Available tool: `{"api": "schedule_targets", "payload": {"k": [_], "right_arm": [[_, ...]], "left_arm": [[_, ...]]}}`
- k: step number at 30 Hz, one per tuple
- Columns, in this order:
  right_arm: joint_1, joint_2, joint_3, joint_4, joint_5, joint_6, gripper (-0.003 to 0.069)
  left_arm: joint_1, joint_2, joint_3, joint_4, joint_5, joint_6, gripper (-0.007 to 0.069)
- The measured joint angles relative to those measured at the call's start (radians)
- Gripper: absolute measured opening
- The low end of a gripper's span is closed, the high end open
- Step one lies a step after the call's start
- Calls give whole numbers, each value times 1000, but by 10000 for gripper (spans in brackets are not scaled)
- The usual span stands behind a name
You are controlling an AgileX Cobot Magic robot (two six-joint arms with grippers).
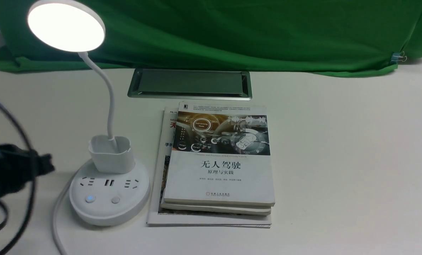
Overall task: Turn off the desk lamp on the white desktop by hand.
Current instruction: 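Press the power button on the round power strip under the lamp with the left gripper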
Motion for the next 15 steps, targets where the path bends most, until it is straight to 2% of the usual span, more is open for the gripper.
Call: {"api": "schedule_targets", "payload": {"k": [3,5,8,10,12,15], "right_arm": [[0,0,0,0,0,0,36],[0,0,0,0,0,0,36],[0,0,0,0,0,0,36],[0,0,0,0,0,0,36],[0,0,0,0,0,0,36],[0,0,0,0,0,0,36]], "left_arm": [[-9,139,-94,-27,138,107,22],[-26,183,-131,-31,169,126,22],[-155,283,-215,-15,198,135,22],[-223,331,-245,16,210,104,22],[-304,411,-283,104,243,26,22],[-342,494,-311,209,278,-63,22]]}}
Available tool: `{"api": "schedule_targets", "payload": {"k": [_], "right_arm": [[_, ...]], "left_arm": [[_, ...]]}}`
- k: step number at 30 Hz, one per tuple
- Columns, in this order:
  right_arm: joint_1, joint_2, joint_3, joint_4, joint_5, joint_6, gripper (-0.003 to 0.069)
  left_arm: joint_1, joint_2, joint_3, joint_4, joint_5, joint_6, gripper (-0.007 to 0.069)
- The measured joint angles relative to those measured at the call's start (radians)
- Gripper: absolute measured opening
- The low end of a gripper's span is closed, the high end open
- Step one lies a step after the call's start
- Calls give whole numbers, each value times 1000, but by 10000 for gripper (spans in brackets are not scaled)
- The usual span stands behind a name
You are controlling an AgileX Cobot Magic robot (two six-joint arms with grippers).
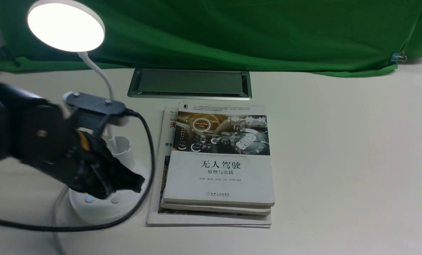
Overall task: Turn off the desk lamp on the white desktop by hand.
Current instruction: 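Press the power button on the round power strip under the lamp with the left gripper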
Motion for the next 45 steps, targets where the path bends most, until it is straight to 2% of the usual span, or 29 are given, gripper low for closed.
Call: {"api": "schedule_targets", "payload": {"k": [5,14,30,45], "right_arm": [[0,0,0,0,0,0,36],[0,0,0,0,0,0,36],[0,0,0,0,0,0,36],[0,0,0,0,-1,0,36]], "left_arm": [[-8,84,-13,60,-3,-46,22],[-9,164,-10,45,-69,-47,22],[-10,66,-19,57,-95,-41,22],[-10,136,19,24,-107,-41,23]]}}
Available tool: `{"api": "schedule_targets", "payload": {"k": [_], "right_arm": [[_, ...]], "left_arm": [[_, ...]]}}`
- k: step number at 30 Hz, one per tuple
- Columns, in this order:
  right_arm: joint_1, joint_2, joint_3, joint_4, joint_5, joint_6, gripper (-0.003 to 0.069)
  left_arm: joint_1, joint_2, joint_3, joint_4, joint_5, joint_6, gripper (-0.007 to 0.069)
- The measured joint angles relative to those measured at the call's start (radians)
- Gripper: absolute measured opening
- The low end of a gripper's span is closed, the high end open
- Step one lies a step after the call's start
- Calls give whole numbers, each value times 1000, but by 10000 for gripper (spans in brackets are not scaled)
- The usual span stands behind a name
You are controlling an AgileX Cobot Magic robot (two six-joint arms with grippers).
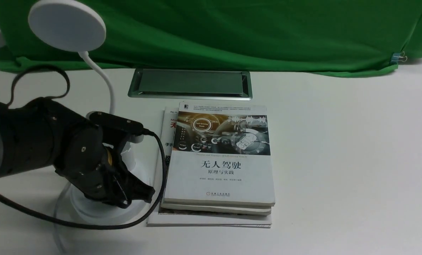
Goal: Turn off the desk lamp on the white desktop by hand.
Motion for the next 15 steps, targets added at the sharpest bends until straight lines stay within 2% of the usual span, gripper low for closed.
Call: {"api": "schedule_targets", "payload": {"k": [7,12,15], "right_arm": [[0,0,0,0,0,0,36],[0,0,0,0,0,0,36],[0,0,0,0,1,0,36]], "left_arm": [[0,-89,9,2,18,-6,24],[0,-272,11,-29,85,-10,23],[0,-408,33,-66,73,3,23]]}}
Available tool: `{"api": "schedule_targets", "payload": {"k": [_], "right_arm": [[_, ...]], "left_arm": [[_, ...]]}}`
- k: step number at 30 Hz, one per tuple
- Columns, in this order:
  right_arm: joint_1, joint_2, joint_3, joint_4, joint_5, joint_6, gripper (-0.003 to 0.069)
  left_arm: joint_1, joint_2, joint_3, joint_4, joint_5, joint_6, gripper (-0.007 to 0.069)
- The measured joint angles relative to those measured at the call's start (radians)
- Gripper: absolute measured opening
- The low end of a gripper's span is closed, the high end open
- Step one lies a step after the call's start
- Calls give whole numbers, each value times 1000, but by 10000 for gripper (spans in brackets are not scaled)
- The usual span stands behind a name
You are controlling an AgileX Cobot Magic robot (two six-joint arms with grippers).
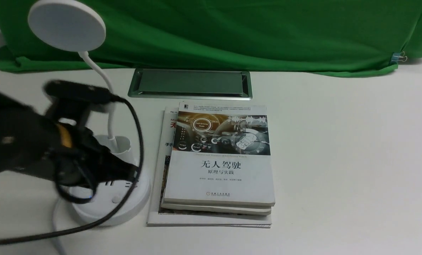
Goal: Turn off the desk lamp on the white desktop by hand.
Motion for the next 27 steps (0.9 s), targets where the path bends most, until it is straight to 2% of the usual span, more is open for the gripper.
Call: {"api": "schedule_targets", "payload": {"k": [15,22,27], "right_arm": [[0,0,0,0,0,0,36],[0,0,0,0,0,0,36],[0,0,0,0,0,0,36]], "left_arm": [[0,-741,302,-124,-136,25,15],[0,-922,306,-101,-143,25,19],[0,-949,306,-98,-144,25,19]]}}
